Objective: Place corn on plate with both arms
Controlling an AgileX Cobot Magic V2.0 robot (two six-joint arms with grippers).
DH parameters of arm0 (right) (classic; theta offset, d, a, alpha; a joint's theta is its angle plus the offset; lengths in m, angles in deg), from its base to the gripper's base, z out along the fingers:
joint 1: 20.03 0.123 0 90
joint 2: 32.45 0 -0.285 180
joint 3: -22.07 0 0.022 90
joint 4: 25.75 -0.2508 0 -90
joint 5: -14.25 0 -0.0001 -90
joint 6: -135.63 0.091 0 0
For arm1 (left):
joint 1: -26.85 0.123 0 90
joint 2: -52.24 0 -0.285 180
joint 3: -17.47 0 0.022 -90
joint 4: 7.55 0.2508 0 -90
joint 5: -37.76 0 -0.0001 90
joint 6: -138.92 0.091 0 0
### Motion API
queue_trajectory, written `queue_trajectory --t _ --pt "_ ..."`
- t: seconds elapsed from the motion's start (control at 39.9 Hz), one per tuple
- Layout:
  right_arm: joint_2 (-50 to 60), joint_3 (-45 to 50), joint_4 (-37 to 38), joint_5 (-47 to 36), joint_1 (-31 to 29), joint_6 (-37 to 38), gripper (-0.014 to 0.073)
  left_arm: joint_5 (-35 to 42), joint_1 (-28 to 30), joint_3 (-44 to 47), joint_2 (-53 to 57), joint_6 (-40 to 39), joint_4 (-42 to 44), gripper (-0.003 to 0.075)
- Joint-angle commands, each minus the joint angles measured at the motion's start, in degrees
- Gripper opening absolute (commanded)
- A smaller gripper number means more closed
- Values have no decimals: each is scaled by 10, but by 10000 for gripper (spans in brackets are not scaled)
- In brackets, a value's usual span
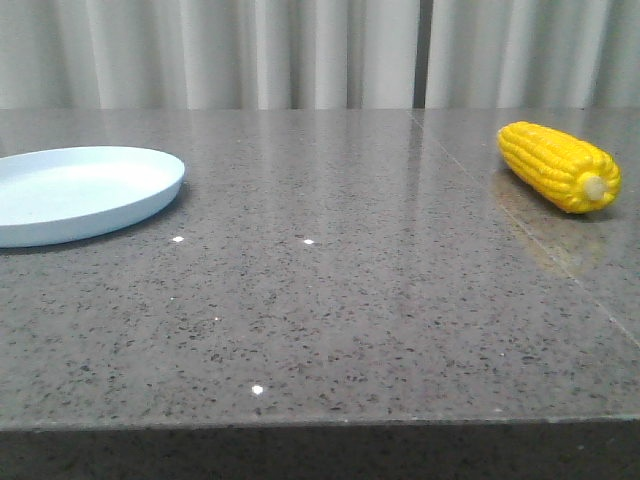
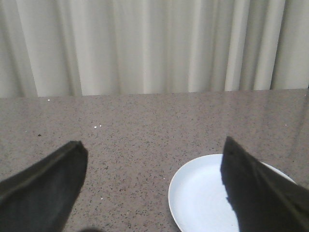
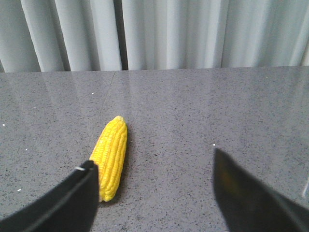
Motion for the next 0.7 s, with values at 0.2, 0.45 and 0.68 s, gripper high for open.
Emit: queue_trajectory --t 0.2,0.45,0.68 --pt "-8 -22 -2 -43 -4 -3 612 26 -1 -46 -57 -1 0 574" --pt "-8 -22 -2 -43 -4 -3 612 -182 -1 -206 -259 -1 -7 473" --pt "-8 -22 -2 -43 -4 -3 612 -338 -1 -351 -418 -1 -30 428"
